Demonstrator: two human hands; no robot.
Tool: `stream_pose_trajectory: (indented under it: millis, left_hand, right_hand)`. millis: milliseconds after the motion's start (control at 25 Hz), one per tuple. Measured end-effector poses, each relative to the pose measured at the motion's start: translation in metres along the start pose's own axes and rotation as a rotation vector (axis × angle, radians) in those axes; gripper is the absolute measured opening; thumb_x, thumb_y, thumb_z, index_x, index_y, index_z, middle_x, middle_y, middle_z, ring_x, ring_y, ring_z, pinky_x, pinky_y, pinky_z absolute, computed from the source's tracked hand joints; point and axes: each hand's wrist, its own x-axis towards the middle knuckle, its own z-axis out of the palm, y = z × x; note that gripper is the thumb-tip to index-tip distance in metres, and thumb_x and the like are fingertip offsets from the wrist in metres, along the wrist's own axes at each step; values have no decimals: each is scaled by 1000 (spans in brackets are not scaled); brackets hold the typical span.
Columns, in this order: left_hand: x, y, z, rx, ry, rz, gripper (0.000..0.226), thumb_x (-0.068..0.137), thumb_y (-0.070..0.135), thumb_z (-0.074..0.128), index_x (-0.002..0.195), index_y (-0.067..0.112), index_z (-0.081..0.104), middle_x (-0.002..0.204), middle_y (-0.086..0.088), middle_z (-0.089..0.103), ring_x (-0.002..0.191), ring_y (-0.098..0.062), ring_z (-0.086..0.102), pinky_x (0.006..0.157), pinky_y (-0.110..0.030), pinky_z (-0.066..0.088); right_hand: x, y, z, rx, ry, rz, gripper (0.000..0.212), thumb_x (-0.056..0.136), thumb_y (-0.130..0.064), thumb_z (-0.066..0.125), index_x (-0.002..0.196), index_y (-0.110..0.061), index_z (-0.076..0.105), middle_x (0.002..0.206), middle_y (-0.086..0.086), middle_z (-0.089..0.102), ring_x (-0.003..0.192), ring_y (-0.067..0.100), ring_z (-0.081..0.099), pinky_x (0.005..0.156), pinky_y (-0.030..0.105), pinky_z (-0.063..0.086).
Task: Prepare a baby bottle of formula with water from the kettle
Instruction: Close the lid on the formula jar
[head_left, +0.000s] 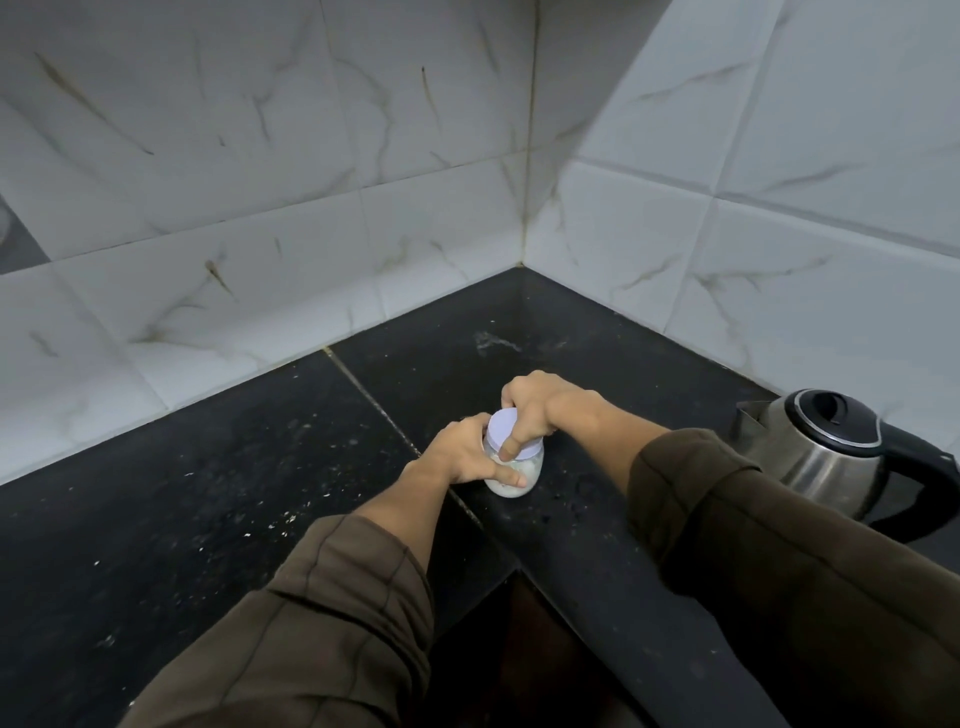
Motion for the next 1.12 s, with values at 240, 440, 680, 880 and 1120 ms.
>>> stream_pose_trajectory:
  millis: [240, 440, 680, 880, 1120]
  left_hand:
    - [-3, -26, 20, -152, 83, 23, 88, 48, 60, 94, 128, 42, 61, 111, 20, 72, 108, -6, 66, 100, -38, 55]
    - [-1, -27, 24, -208, 129, 61, 84, 50, 53, 96, 125, 38, 63, 112, 18, 71, 106, -5, 67, 98, -37, 56]
    - [0, -23, 22, -149, 137, 70, 74, 46, 58, 96, 112, 42, 66, 104, 18, 72, 104, -9, 67, 94, -40, 57]
    - [7, -28, 28, -115, 168, 55, 83, 38, 73, 91, 112, 44, 65, 104, 20, 71, 104, -10, 66, 95, -42, 56]
    - [2, -21, 24, -66, 205, 44, 84, 40, 72, 85, 114, 37, 65, 106, 19, 67, 108, -11, 60, 103, -40, 45]
  right_hand:
    - [7, -3, 8, -41, 26, -91, 64, 58, -51, 93, 111, -24, 68, 102, -1, 68, 93, 22, 65, 80, 40, 60]
    - [7, 3, 11, -48, 35, -166, 47, 58, -47, 92, 93, -26, 69, 93, -4, 66, 86, 19, 62, 67, 34, 54]
    - [11, 4, 10, -109, 13, -216, 52, 59, -49, 90, 101, -26, 70, 100, -4, 62, 92, 19, 60, 77, 38, 58]
    - [11, 3, 8, -175, 10, -260, 53, 62, -48, 90, 106, -25, 70, 103, -4, 58, 96, 19, 59, 81, 40, 58]
    - [13, 0, 6, -236, -11, -290, 56, 64, -42, 89, 113, -26, 69, 108, -3, 59, 98, 21, 60, 83, 42, 58]
